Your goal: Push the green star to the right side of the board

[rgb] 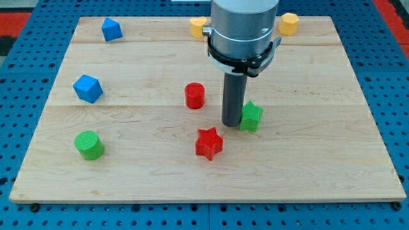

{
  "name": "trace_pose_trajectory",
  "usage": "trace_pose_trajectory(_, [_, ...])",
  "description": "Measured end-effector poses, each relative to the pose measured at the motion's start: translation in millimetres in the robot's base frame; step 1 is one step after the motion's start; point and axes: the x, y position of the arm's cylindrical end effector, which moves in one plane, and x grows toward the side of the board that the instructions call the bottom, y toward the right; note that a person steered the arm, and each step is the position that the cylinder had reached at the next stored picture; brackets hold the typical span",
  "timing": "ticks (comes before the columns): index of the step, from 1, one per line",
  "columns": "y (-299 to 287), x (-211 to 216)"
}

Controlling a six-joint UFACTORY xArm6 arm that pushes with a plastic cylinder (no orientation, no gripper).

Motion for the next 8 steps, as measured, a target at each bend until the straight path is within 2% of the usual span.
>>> trace_pose_trajectory(3, [-5,-16])
trace_pose_trajectory(6, [38,9])
trace_pose_trajectory(8, [21,-19])
